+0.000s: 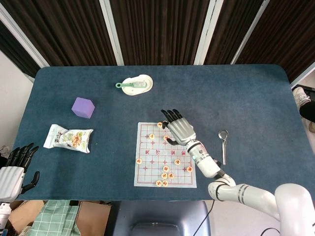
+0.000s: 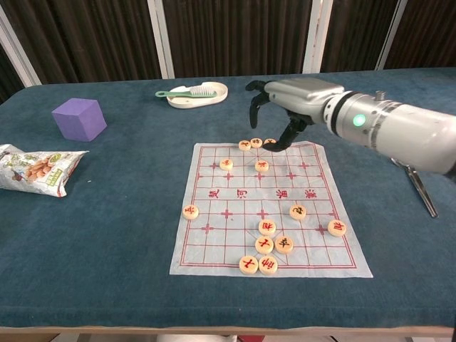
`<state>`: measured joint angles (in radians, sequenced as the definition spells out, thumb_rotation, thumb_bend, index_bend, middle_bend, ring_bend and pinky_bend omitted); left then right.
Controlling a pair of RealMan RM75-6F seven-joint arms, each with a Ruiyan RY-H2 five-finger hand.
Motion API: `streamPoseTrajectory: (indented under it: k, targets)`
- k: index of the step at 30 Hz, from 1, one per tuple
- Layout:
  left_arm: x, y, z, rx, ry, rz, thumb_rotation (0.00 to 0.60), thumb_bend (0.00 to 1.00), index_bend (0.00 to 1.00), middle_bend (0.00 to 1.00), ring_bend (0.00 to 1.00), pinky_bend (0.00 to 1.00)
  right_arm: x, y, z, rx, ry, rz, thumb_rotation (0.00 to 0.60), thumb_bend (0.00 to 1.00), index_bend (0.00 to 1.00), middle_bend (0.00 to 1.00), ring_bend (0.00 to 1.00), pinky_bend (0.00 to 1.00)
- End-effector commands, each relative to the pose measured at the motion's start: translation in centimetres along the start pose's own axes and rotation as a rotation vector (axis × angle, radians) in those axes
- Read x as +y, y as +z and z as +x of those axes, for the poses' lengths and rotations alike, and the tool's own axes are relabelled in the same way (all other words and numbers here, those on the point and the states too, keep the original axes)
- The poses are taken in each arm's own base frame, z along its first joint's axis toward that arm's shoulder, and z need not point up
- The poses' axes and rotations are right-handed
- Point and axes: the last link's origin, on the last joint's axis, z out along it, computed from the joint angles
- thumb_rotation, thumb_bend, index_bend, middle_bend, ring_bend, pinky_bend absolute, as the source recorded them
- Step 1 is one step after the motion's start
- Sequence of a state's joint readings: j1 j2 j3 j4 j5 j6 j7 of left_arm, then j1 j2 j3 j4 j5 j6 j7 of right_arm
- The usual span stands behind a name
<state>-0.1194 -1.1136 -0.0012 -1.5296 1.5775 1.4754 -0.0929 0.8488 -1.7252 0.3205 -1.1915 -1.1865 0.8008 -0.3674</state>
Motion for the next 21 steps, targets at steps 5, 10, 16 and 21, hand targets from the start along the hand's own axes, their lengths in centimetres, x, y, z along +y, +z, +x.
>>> streamPoseTrajectory:
  k: [5,10,16,21]
  targets:
    - [0.0,0.1,-0.2,-0.013,0.000,-0.004,0.600,0.48,0.00,0.00,0.00,0.00,-2.4,2.4,-1.9,-0.055,-0.022,0.003,0.600,0.42,0.51,0.04,0.00,0.00]
    - [0.2,0.3,0.0,-0.011,-0.001,-0.004,0.600,0.48,0.00,0.00,0.00,0.00,-3.2,3.7,-2.9,-0.077,-0.027,-0.014,0.600,0.42,0.51,0.04,0.00,0.00]
    - [0.1,0.4,0.0,-0.016,-0.003,0.001,0.600,0.48,0.00,0.00,0.00,0.00,-4.2,4.8,-3.5,-0.089,-0.034,-0.017,0.600,0.42,0.50,0.04,0.00,0.00]
    - [0.1,0.4,0.1,-0.016,-0.004,-0.001,0.600,0.48,0.00,0.00,0.00,0.00,-4.9,5.4,-3.8,-0.093,-0.025,-0.015,0.600,0.45,0.51,0.04,0.00,0.00]
